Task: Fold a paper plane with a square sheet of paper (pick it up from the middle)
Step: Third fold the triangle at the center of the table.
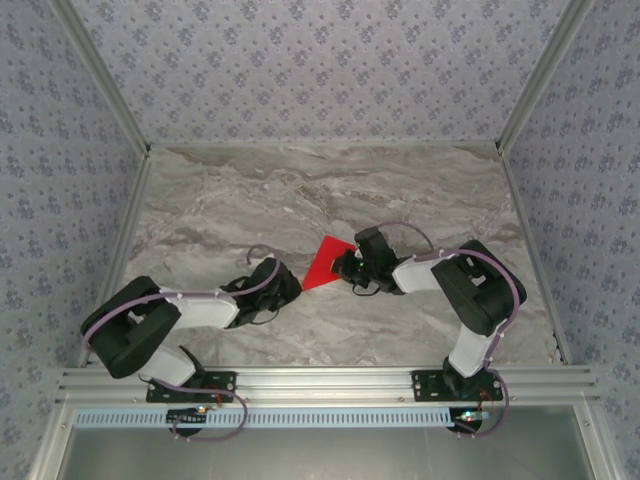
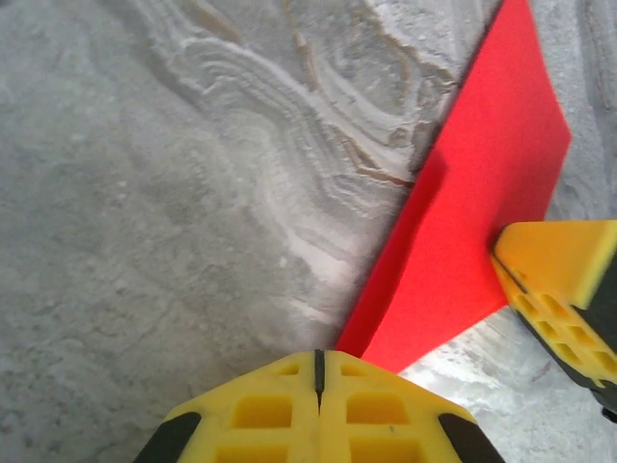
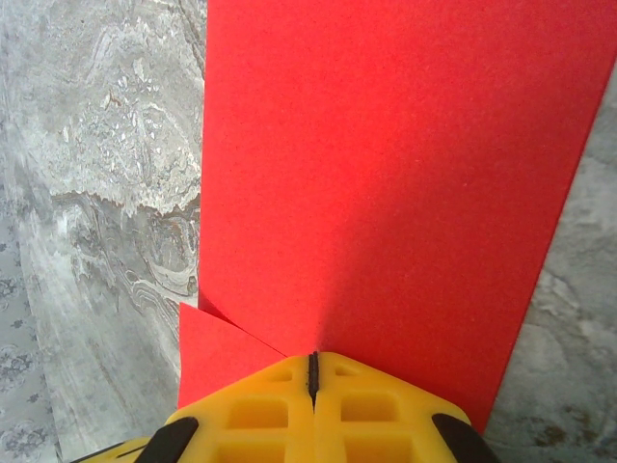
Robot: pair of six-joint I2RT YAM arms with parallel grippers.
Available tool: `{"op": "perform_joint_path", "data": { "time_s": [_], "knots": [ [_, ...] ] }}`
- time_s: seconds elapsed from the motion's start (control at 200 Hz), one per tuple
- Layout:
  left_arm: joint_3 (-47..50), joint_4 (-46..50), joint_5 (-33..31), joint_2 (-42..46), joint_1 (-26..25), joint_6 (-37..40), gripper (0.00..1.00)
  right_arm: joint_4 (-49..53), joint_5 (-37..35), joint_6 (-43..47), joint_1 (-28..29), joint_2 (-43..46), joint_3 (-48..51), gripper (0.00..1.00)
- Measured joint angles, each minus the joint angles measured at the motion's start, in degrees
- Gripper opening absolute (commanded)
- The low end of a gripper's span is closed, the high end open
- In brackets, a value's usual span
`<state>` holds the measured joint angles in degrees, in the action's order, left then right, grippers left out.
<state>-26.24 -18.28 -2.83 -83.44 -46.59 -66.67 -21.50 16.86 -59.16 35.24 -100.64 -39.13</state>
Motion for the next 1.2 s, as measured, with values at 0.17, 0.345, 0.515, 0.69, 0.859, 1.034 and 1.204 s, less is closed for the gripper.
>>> {"op": "perform_joint_path", "data": {
  "time_s": [0.17,0.345,0.515,0.69,0.859,1.034,1.204],
  "knots": [
    [-3.98,2.29,-0.42,1.77,0.00,1.90,0.00,-0.02,0.09,0.00,-0.02,-0.04,-0.02,0.00],
    [-5.01,2.19,-0.59,1.70,0.09,3.06,0.00,0.00,0.11,0.00,-0.02,-0.09,-0.09,0.00],
    [-6.60,0.28,2.95,-2.84,0.09,3.45,0.00,0.02,0.15,0.00,-0.02,-0.13,-0.13,0.00],
    [-6.95,-0.28,3.65,-6.73,0.09,3.41,0.00,0.02,0.17,0.00,-0.02,-0.13,-0.13,0.00],
    [-6.54,-0.33,3.41,-7.80,0.09,2.99,0.00,0.02,0.55,0.07,-0.17,-0.13,-0.17,0.00],
    [-5.97,-1.03,3.08,-8.59,-0.09,2.32,0.00,0.39,1.01,0.81,-0.13,-0.11,-0.72,0.00],
    [-5.84,-1.86,2.10,-8.92,-0.44,1.03,0.00,3.80,-1.51,1.73,2.19,0.55,-2.43,0.00]
  ]
}}
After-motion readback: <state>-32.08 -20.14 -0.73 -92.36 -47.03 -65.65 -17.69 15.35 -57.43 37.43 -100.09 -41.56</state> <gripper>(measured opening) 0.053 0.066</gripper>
